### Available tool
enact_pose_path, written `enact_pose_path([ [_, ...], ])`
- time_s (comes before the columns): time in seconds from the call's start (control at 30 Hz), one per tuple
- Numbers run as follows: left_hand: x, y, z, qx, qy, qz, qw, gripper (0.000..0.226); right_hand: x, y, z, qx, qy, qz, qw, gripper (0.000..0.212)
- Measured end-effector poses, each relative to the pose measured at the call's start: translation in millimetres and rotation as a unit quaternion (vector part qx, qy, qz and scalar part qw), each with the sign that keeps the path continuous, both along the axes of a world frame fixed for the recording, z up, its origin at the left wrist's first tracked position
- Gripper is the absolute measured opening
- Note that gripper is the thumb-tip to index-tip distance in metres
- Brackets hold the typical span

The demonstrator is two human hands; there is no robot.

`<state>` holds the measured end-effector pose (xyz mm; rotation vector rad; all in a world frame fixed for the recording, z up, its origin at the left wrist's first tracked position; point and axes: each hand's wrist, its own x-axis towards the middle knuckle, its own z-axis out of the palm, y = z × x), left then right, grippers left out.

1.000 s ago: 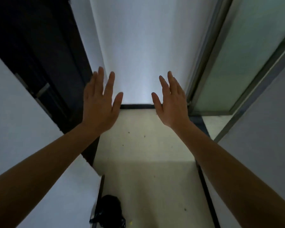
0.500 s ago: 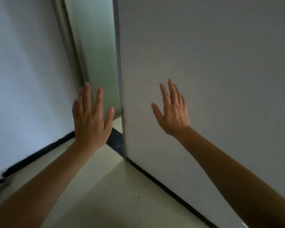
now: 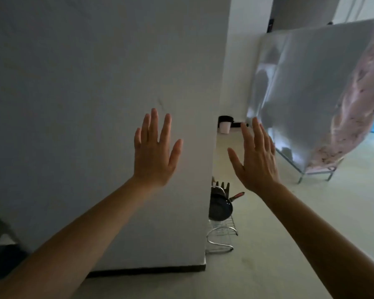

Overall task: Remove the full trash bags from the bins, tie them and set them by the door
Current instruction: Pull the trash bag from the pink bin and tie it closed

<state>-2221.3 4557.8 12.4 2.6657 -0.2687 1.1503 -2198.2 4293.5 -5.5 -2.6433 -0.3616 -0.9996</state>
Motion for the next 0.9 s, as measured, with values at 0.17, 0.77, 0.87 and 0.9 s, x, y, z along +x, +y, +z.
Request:
enact_pose_path([
  [0.17,78,-153,-18,0.005,0.032,-0.054,0.998,0.066,38,-145,-29,0.01,0.022,-0.054,0.998,0.076],
  [0.77,412,-340,-85,-0.025,0.114,-0.067,0.991,0.069,360,-300,-96,-0.055,0.08,-0.06,0.993,0.075],
  [0.87,488,-368,-74,-0.031,0.125,-0.09,0.988,0.069,421,-321,-83,-0.063,0.063,-0.074,0.993,0.074],
  [0.9,513,-380,-66,-0.031,0.124,-0.102,0.987,0.068,441,-332,-74,-0.058,0.055,-0.083,0.993,0.073],
])
